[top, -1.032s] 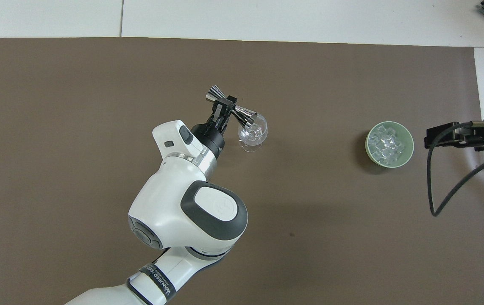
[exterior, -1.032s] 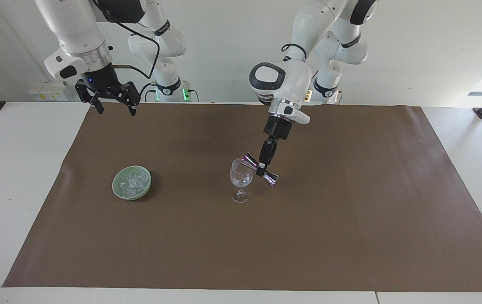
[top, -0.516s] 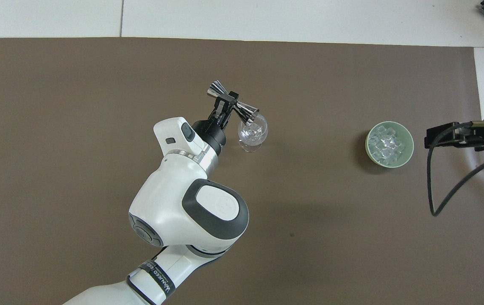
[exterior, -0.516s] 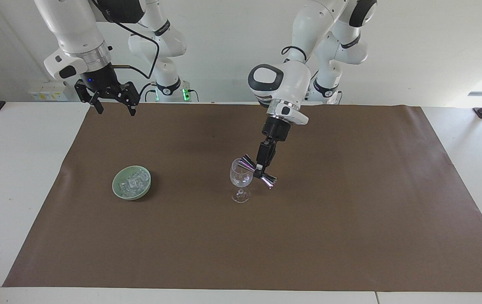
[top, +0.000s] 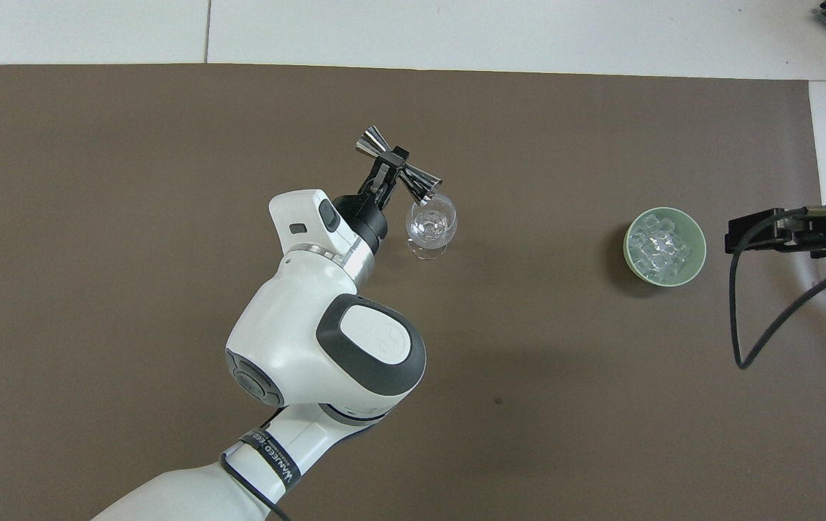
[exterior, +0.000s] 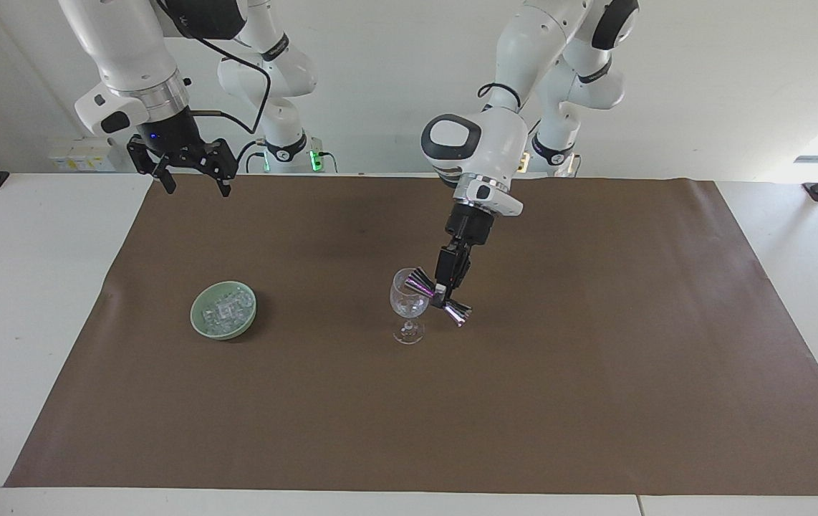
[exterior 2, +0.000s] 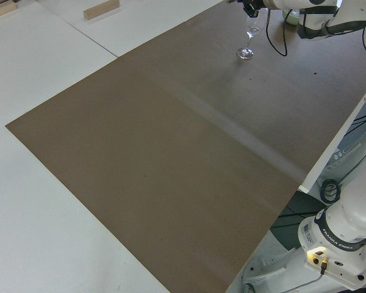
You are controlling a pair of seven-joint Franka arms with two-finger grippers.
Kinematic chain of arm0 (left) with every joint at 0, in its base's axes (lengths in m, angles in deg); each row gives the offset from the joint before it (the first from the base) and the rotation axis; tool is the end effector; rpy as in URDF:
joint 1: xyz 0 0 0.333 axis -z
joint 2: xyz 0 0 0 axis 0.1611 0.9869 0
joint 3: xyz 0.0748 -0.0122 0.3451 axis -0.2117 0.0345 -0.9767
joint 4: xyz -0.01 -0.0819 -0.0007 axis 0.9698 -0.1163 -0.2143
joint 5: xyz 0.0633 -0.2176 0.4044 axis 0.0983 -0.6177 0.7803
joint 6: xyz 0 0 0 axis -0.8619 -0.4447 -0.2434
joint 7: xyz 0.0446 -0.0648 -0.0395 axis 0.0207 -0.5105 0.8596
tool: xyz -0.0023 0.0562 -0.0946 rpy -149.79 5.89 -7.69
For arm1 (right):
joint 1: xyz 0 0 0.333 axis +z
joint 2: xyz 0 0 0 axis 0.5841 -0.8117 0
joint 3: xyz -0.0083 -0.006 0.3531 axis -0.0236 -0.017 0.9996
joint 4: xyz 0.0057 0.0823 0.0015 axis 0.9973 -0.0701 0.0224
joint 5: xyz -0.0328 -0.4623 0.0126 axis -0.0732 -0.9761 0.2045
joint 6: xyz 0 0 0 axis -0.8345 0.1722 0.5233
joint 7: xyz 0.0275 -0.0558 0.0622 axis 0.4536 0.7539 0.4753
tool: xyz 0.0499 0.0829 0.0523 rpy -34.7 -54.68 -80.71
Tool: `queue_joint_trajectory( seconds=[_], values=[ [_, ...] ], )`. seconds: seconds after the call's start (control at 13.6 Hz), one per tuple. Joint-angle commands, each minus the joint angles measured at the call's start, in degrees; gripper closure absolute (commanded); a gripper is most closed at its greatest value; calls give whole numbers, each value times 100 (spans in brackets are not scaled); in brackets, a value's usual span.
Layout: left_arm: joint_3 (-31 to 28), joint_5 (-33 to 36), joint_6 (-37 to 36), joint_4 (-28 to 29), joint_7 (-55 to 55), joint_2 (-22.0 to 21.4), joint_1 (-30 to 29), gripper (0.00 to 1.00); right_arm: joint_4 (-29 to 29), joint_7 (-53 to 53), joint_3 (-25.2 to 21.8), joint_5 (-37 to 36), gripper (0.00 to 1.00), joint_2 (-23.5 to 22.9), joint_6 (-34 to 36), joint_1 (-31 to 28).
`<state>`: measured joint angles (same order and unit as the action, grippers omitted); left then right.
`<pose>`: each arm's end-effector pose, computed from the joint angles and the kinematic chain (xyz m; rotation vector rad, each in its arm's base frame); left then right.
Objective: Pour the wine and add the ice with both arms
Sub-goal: 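Carry the jigger back toward its starting spot with the left gripper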
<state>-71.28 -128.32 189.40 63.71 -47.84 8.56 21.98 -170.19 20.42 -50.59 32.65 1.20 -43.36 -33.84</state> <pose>0.5785 -0.4242 0.4339 1.9180 0.9933 0.7036 0.6109 0.0147 0.6624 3.1236 -0.1178 0.0277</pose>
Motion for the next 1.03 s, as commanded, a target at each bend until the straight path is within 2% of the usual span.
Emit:
queue_joint_trajectory(
  seconds=[0.0,0.29,0.96],
  values=[
    [-35,83,83,-86,-228,59,31,100,-134,-140,8,10,0,109,-26,-23],
    [-35,75,39,-24,-676,50,22,100,-134,-140,8,19,0,109,-26,-23],
    [-26,48,-5,116,-713,-108,-4,100,-125,-140,8,10,0,109,-34,-67]
  ],
)
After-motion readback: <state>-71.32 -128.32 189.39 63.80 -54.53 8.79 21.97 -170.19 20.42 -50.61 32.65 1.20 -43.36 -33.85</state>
